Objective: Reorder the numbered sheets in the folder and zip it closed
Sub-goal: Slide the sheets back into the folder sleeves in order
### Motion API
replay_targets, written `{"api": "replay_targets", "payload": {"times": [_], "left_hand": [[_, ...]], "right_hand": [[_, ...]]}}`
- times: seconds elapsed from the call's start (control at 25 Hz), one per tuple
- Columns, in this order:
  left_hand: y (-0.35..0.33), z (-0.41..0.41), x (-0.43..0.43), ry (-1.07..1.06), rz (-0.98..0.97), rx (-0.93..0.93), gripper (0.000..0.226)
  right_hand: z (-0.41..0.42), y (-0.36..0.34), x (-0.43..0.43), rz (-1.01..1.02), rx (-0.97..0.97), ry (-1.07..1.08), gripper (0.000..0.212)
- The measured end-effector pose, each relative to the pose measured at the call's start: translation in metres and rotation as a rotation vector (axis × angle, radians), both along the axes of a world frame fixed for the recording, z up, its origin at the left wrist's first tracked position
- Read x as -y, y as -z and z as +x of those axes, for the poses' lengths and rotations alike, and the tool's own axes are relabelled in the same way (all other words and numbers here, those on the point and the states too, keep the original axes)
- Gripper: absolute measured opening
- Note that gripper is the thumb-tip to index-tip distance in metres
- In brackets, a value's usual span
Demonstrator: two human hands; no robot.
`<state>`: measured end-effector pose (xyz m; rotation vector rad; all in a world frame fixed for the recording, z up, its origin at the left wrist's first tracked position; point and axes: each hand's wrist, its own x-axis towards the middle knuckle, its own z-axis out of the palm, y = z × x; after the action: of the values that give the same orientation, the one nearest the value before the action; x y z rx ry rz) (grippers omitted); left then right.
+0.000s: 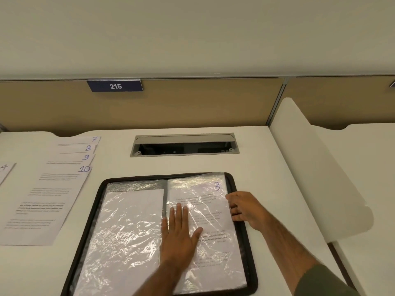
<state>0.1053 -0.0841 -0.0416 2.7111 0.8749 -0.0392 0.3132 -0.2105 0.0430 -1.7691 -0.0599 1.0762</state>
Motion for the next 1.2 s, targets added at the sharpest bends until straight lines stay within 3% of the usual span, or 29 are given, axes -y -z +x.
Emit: {"api": "replay_targets", "payload": {"times": [0.12,0.32,0.44,0.64,0.8,0.92,1.08,1.2], "left_hand": [[-0.002,0.007,-0.001,0.015,0.003,-0.017,0.082],[-0.003,0.008,0.0,0.044,-0.001,-0.072,0.081],[-0.009,0.004,-0.005,0.069,0.014,-0.065,0.08],[-0.023,-0.033,-0.039,0.104,0.112,-0.021,0.077],[-0.025,-0.084,-0.087,0.081,0.201,0.032,0.075],[-0.019,-0.131,-0.128,0.055,0.242,0.033,0.076],[-0.016,-0.198,-0.171,0.043,0.252,0.035,0.076],[-0.014,-0.247,-0.198,0.041,0.271,0.046,0.074]], "right_hand": [[-0.041,0.006,0.034,-0.029,0.027,-0.003,0.027],[-0.107,0.028,0.08,-0.325,0.188,-0.04,0.028],[-0.138,0.026,0.084,-0.369,0.258,0.054,0.028],[-0.199,0.003,0.05,-0.331,0.704,0.141,0.026],[-0.256,0.006,0.008,-0.23,1.105,-0.029,0.033],[-0.288,0.009,-0.035,-0.287,1.329,-0.144,0.032],[-0.336,0.012,-0.094,-0.438,1.439,-0.276,0.027],[-0.371,0.014,-0.137,-0.503,1.357,-0.373,0.028]]}}
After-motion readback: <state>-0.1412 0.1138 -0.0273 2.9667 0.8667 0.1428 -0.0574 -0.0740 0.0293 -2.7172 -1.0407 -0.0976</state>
